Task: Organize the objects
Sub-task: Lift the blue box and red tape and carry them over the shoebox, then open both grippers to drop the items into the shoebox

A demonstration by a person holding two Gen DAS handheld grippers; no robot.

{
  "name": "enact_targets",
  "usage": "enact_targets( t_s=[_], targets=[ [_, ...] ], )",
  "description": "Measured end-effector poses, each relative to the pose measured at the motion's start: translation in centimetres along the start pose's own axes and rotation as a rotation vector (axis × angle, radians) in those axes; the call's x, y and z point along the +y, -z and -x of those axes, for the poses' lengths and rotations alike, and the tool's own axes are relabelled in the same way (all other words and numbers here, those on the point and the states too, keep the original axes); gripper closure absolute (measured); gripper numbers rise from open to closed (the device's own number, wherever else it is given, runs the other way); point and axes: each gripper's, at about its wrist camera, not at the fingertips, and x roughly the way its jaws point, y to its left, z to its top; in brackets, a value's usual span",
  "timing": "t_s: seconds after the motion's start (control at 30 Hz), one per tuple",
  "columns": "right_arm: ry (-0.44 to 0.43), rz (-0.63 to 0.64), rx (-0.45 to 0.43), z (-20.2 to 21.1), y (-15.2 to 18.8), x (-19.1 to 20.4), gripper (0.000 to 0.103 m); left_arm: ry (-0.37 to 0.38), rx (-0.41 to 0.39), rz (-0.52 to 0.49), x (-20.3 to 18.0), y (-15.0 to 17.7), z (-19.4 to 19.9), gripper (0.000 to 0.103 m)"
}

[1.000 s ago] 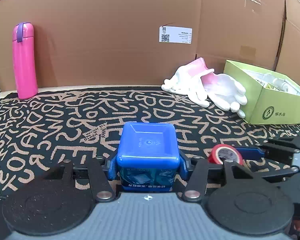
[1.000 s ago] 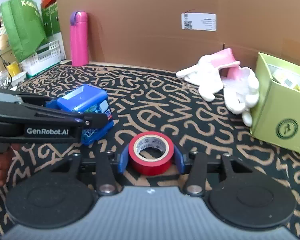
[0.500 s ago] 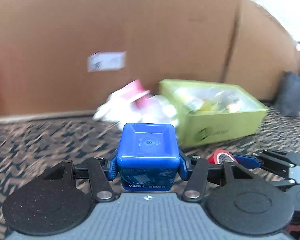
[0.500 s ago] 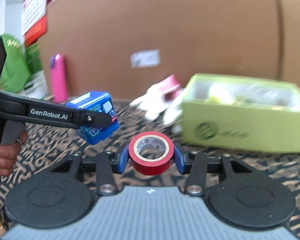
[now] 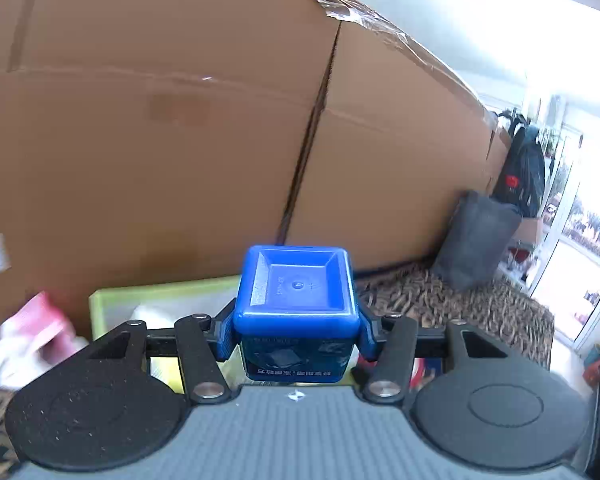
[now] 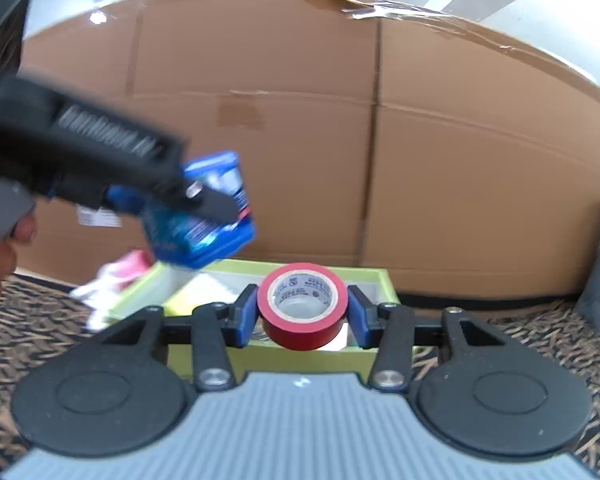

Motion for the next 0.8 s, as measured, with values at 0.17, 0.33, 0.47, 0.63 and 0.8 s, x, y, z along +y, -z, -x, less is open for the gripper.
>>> enact_targets(
  t_s=[0.17,0.33,0.47,0.63,0.8],
  targets=[
    [0.061,0.018,0.028,-4.1,0.5,-1.1,0.057,0.027,0.007,0.019,-1.2,-1.5,-5.4,0.045],
    [0.059,-0.014,0.052,-6.3,1.4,-2.1,0.057,0.01,0.032,-0.039,-2.4,-1.5,-9.4,0.045],
    [0.055,-0.023,0.061,-7.8,1.7,-2.9,0.057,0.005,0.056,-0.032,-2.1,-1.0,-11.6,0.045],
    [0.051,0.001,0.057,-8.0,2.5,-2.8,0.026,-0.001,0.038,0.037,-0.6,-0.3,-11.2,0.018],
    [0.078,0.003,-0.021,-4.4,3.6,-2.2,0.0,-0.044,-0.027,0.046,-0.2,0.8,-7.2,0.016]
  ],
)
